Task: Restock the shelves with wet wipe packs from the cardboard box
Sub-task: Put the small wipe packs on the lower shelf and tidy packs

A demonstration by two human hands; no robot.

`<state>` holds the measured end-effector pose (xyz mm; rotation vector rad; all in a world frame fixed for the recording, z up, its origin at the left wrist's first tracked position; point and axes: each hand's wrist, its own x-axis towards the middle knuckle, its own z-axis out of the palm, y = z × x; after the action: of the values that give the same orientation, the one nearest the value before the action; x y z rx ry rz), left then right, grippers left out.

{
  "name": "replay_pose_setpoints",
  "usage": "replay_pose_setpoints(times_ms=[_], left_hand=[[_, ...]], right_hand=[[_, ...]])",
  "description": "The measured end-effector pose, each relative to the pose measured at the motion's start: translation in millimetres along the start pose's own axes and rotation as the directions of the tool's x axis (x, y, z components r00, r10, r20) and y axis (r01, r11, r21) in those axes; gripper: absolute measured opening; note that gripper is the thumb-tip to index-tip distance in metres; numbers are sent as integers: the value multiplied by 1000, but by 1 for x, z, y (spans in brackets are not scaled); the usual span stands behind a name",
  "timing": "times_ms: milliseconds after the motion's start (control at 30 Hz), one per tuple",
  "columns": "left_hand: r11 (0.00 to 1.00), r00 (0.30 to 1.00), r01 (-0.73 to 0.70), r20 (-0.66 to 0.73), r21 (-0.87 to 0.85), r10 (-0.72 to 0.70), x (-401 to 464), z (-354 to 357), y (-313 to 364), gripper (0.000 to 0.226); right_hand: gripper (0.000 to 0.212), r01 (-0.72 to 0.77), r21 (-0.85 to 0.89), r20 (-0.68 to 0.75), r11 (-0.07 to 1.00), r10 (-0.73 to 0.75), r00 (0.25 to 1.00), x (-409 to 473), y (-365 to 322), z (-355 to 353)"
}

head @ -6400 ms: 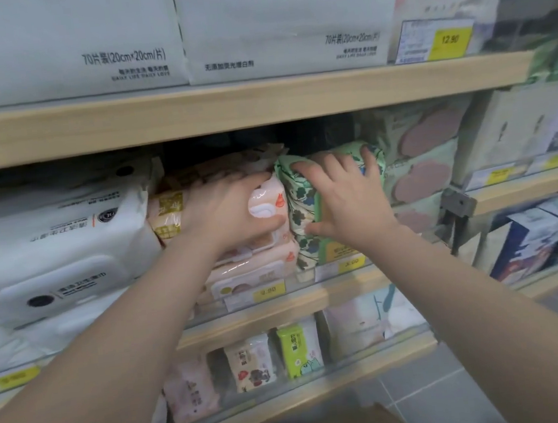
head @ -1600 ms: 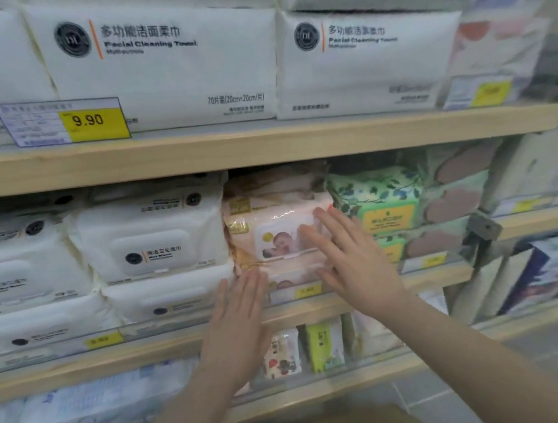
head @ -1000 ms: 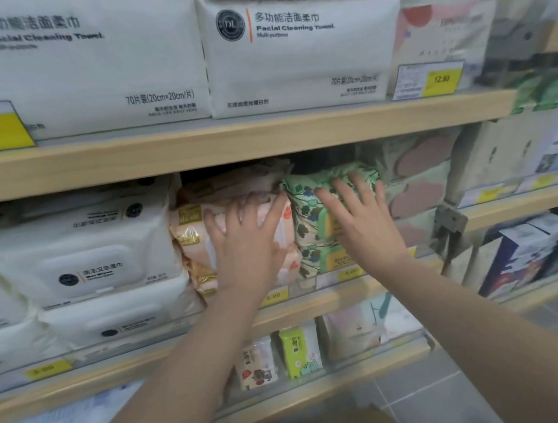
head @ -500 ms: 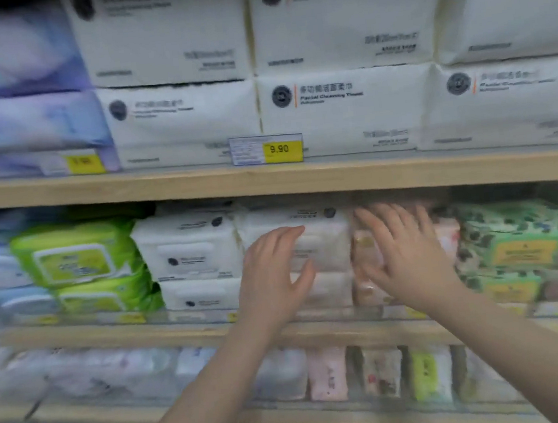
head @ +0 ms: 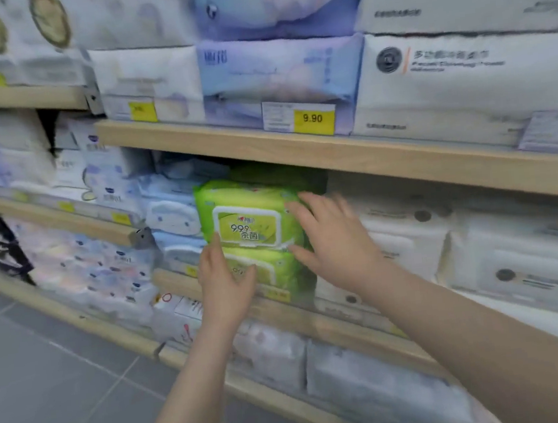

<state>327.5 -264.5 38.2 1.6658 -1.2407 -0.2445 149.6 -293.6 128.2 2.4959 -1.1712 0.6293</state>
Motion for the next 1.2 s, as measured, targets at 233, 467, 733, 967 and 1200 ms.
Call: replay_pose_setpoints(times_ms=[233,467,733,967,1200], left_hand=[[957,986,125,138,-262,-91,36,13,-27,100],[938,975,207,140,-278,-174,55,31,-29,99],[944,982,189,82,-269,-173,34,48,-8,104],[950,951,-310,20,43,309,-8,55,53,83],[704,747,-664,204,252,633,-31,99,89,91]], right_hand=[[63,-382,-31,153,924,382,911,62,-3,26],[55,-340,-5,17,940,340,940,58,1,34],[57,-324,-72,17,943,326,945,54,2,33],[78,-193,-311,-127,931,160,979,-48,45,24],[104,-177,-368,-177,913,118,977,-104,102,14]])
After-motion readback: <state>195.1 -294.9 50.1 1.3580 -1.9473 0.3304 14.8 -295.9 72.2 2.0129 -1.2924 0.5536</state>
